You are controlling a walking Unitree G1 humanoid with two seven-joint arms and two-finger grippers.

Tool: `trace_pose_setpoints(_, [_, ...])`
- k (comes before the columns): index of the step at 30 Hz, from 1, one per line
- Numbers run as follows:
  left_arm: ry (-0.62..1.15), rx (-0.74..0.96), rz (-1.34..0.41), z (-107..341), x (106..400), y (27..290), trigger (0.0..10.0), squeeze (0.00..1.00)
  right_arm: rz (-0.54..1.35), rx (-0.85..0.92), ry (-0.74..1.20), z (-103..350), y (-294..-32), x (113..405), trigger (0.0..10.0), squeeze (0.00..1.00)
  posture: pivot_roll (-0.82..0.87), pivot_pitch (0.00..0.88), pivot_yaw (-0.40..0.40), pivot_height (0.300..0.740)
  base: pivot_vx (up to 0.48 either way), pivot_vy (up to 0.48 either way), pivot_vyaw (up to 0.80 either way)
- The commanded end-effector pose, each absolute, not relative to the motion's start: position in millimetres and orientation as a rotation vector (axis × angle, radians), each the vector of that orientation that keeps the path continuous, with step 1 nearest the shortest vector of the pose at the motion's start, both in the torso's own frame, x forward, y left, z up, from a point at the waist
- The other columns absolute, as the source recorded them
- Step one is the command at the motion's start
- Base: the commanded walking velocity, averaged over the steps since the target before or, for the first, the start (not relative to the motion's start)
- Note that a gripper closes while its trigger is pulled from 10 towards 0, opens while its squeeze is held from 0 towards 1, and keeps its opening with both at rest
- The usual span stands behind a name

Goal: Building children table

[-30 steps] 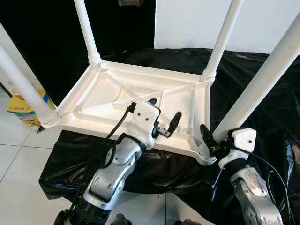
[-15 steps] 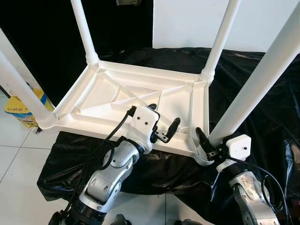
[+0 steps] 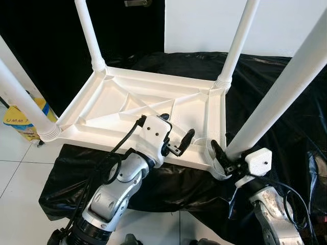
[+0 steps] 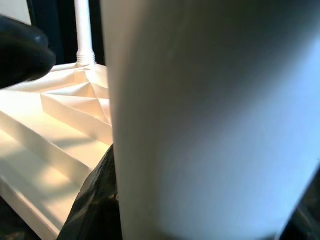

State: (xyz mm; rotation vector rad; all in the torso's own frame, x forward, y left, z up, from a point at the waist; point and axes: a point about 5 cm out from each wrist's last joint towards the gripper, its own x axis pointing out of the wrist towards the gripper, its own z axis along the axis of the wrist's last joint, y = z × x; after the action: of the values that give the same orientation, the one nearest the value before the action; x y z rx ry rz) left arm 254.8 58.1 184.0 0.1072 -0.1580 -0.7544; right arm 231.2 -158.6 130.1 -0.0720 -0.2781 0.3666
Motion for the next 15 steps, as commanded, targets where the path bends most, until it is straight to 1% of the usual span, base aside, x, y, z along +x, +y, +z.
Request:
trace_pose_setpoints(1, [-0.156,0.133,-0.955,185,246,50,10.0,0.00,0.366,-0.043,-0.189,115,-158,230,10.0,0.00,-0.03,0.088,0.002,0.740,0.000,0.000,0.00])
trace_pose_setpoints(6, [-0.156,0.135,-0.954,185,245,50,10.0,0.00,0.302,-0.025,-0.131,110,-160,232,10.0,0.00,-0.03,0.091,-0.001,0.740,0.000,0.000,0.00])
trace_pose_setpoints(15, [-0.152,0.133,-0.948,185,244,51,10.0,0.00,0.231,-0.011,-0.102,103,-165,233,10.0,0.00,-0.02,0.092,-0.006,0.740,0.000,0.000,0.00])
